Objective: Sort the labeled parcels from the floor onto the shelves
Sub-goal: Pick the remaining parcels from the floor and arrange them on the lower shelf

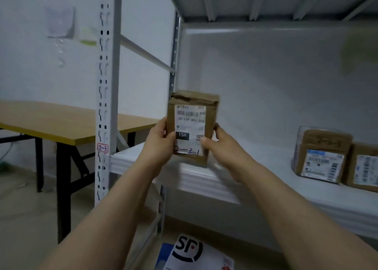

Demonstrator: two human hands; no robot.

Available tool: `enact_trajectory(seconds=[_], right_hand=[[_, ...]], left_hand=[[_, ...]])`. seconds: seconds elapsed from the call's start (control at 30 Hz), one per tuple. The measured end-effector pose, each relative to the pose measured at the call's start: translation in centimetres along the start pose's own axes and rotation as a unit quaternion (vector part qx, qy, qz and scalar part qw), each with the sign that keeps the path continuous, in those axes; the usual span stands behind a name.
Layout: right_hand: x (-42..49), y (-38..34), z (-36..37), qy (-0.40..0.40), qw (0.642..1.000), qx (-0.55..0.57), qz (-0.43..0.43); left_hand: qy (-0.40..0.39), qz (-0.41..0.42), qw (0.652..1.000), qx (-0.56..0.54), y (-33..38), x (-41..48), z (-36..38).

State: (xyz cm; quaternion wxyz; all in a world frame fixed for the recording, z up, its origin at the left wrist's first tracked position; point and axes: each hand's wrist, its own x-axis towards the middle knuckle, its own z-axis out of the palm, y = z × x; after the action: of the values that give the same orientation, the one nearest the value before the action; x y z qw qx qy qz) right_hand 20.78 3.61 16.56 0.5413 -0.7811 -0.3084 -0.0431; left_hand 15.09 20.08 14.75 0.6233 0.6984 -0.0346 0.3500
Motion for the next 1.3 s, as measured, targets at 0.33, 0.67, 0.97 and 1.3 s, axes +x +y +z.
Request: enact_trajectory(seconds=[0.33, 0.67, 0.97, 1.3], right_hand=[[5.2, 0.8, 3.8, 0.06, 0.983, -0.171, 0.039], [8.1, 2.7, 3.9, 0.096, 0.973, -0.197, 0.066], [7.9, 2.9, 4.2, 0.103, 0.969, -0.207, 0.09], [0.2, 0.7, 2.8, 0.216, 0.953, -0.209, -0.031]], left_hand=[[-0.017, -0.082, 0.969, 0.231, -3.5, 5.4, -2.6], [-0.05, -0.088, 0.972, 0.213, -5.5, 7.2, -1.0], [0.025, -0.134, 0.938, 0.32, -5.1, 7.1, -0.3], [0.107, 0.208, 0.935, 0.266, -2.6, -0.3, 3.1]])
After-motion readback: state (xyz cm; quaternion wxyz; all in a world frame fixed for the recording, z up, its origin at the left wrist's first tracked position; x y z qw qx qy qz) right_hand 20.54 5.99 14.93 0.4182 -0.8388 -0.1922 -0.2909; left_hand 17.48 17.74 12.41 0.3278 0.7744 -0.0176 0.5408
